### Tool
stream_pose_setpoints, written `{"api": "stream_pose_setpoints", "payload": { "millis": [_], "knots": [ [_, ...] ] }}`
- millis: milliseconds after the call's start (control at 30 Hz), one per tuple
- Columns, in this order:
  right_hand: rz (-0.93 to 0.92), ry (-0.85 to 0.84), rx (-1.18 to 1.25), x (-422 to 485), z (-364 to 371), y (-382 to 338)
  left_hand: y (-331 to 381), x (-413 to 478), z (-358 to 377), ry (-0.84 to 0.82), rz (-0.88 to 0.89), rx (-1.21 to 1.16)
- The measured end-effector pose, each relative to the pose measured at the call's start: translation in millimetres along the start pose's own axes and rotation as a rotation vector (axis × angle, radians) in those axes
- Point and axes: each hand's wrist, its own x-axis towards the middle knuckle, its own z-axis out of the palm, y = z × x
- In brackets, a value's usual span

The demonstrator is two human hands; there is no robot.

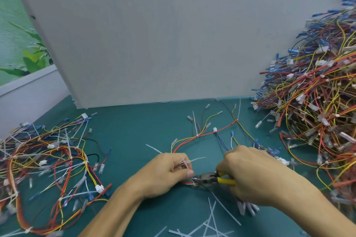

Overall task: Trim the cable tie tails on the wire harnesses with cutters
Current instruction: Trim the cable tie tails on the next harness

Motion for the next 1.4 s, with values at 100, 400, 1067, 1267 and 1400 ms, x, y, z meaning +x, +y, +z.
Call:
{"api": "stream_pose_setpoints", "payload": {
  "millis": [100, 400, 1067, 1267, 1400],
  "knots": [
    [-0.001, 0.012, -0.025, 0.2, 0.4, -1.0, 0.1, 0.4, 0.2, 0.004, 0.002, -0.002],
    [-0.014, 0.033, -0.126, -1.4, -0.7, -8.1, 0.0, 1.8, 1.8, 0.002, -0.001, 0.002],
    [0.073, 0.163, 0.257, -2.0, 1.7, -12.5, -35.0, 14.2, -21.6, 0.949, -0.006, -0.637],
    [-0.026, 0.240, 0.212, 10.1, 18.7, -26.4, -50.5, 10.3, -36.3, 1.009, -0.181, -0.463],
    [-0.116, 0.177, 0.265, 15.2, 28.4, -31.3, -42.3, 0.1, -37.9, 0.562, -0.179, -0.174]
  ]
}}
